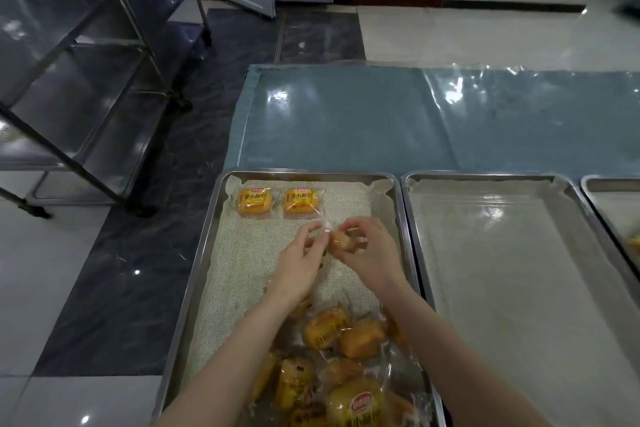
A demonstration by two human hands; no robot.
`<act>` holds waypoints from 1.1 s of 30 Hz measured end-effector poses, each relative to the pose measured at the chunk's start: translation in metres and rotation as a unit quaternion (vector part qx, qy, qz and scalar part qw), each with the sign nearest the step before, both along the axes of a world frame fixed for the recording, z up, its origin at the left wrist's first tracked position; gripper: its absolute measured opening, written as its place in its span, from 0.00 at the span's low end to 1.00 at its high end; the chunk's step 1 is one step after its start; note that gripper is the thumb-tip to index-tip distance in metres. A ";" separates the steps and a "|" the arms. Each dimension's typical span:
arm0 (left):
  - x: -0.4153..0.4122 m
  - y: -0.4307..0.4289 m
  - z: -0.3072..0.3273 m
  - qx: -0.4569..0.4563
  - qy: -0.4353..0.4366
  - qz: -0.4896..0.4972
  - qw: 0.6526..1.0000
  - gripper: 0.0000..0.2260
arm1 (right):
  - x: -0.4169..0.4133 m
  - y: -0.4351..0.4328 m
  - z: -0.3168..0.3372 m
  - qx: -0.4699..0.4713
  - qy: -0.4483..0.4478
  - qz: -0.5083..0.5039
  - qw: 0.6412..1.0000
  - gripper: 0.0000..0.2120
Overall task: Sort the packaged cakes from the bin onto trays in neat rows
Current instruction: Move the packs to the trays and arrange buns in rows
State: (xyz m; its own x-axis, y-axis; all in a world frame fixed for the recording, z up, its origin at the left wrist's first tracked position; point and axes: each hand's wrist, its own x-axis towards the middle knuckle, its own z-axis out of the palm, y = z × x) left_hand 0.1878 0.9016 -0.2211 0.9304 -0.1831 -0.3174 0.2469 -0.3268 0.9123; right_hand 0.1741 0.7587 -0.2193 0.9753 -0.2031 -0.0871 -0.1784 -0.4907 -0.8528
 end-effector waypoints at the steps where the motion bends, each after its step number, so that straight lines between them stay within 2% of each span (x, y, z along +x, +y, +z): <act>1: 0.003 0.000 0.001 -0.047 0.030 0.024 0.998 0.14 | -0.001 0.003 0.003 0.019 -0.003 0.020 1.000 0.20; 3: 0.009 0.001 0.005 -0.107 0.066 0.064 0.990 0.14 | -0.004 0.004 0.006 0.085 0.004 0.054 0.995 0.24; 6: 0.018 0.007 0.001 -0.076 0.061 0.075 0.992 0.15 | -0.005 0.001 0.006 0.152 0.031 0.094 0.983 0.27; 8: 0.023 0.010 -0.003 -0.078 0.077 0.080 0.991 0.15 | -0.003 -0.001 0.001 0.124 0.031 0.059 0.990 0.24; 11: 0.028 0.012 -0.007 -0.138 0.127 0.106 0.976 0.16 | 0.001 -0.006 -0.006 0.058 0.046 -0.012 0.997 0.20; 14: 0.032 0.010 -0.008 -0.170 0.145 0.097 0.970 0.13 | 0.004 -0.007 -0.011 0.135 0.092 -0.013 0.986 0.21; 17: 0.037 0.006 -0.010 -0.170 0.145 0.084 0.971 0.12 | 0.007 -0.009 -0.015 0.185 0.087 -0.051 0.977 0.20; 19: 0.041 0.001 -0.014 -0.120 0.110 0.073 0.984 0.13 | 0.011 -0.012 -0.019 0.179 0.075 -0.084 0.977 0.20; 21: 0.047 -0.008 -0.018 -0.046 0.038 0.080 0.995 0.14 | 0.017 -0.015 -0.021 0.170 0.066 -0.132 0.974 0.19; 24: 0.054 -0.022 -0.022 0.028 -0.028 0.068 0.997 0.18 | 0.032 -0.023 -0.023 0.139 0.043 -0.191 0.971 0.17; 28: 0.059 -0.041 -0.027 0.083 -0.068 -0.013 0.994 0.19 | 0.055 -0.031 -0.027 0.051 0.025 -0.194 0.979 0.14; 33: 0.069 -0.056 -0.034 0.133 -0.072 -0.059 0.987 0.25 | 0.071 -0.030 -0.044 -0.055 0.034 -0.122 0.990 0.20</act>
